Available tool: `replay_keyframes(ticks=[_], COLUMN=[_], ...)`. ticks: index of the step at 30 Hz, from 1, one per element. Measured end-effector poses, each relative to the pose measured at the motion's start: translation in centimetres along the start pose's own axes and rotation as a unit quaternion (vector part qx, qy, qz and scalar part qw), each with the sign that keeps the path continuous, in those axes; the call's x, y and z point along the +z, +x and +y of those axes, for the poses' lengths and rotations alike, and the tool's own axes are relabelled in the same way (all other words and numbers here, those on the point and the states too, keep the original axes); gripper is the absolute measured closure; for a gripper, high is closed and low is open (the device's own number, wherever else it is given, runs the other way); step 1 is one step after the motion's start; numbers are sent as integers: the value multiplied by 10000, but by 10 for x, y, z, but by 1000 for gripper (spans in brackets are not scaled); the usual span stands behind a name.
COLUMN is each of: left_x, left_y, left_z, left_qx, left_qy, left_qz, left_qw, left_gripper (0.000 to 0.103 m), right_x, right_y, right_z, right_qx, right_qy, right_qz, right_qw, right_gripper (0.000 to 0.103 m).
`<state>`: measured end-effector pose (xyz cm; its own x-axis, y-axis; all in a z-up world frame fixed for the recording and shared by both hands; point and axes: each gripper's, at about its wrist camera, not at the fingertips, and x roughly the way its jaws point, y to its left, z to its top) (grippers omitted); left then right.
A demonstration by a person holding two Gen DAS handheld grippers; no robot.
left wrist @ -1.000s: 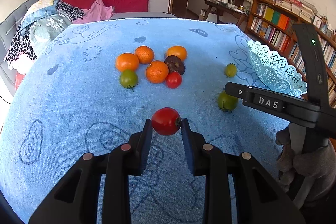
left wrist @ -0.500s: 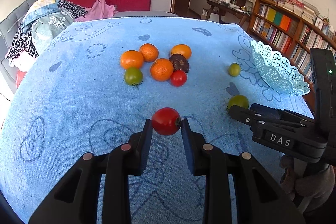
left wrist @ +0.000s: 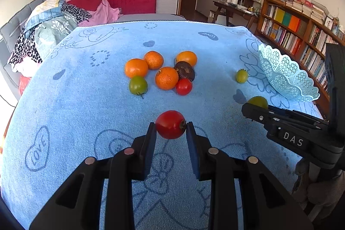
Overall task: Organize fruits
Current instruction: 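Carry both held tomatoes over to the white lace basket, then open the left tool over the basket while the right releases the green tomato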
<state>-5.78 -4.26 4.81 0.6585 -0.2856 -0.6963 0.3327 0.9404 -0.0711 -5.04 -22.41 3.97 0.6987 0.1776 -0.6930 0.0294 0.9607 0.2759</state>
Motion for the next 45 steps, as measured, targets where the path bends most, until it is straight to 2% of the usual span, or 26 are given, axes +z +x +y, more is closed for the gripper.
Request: replay_keyframes(ticks=[7,14,27,40,41,42,44,45], left_x=[17,41,77,100,102,102,104,104], left_y=[-7,-10,21,50,52,53,55,55], left_z=[-20,-55,-132,-190,-193,-194,-195,-194], left_qx=[-107,-305,-861,-1261,-1294,-1320,-1346,-1342], left_qy=[223,531,933,1268,1289,1302,1294,1261], left_qz=[-171,-338,-242,-146,-130,-109,-69,-84], left_qw=[9995,9976,9916,9838,9831,9826,9824,9829], left_gripper=[74,74,74,73,73,73,60,47], right_x=[20,31,31,33,33,34,33,33], right_y=[-51,-83,-79,-81,-82,-83,-87,-89], right_z=[-19,-62,-142,-171,-172,-172,-171,-170], right_qx=[-64,-465,-1149,-1336,-1365,-1390,-1435,-1459], right_qy=[185,484,936,1185,1198,1206,1211,1190], right_qz=[-625,-1017,-851,-909,-933,-964,-1049,-1085], right_qw=[9979,9925,9853,9797,9789,9782,9766,9761], right_gripper=[68,68,68,67,65,58,51,51])
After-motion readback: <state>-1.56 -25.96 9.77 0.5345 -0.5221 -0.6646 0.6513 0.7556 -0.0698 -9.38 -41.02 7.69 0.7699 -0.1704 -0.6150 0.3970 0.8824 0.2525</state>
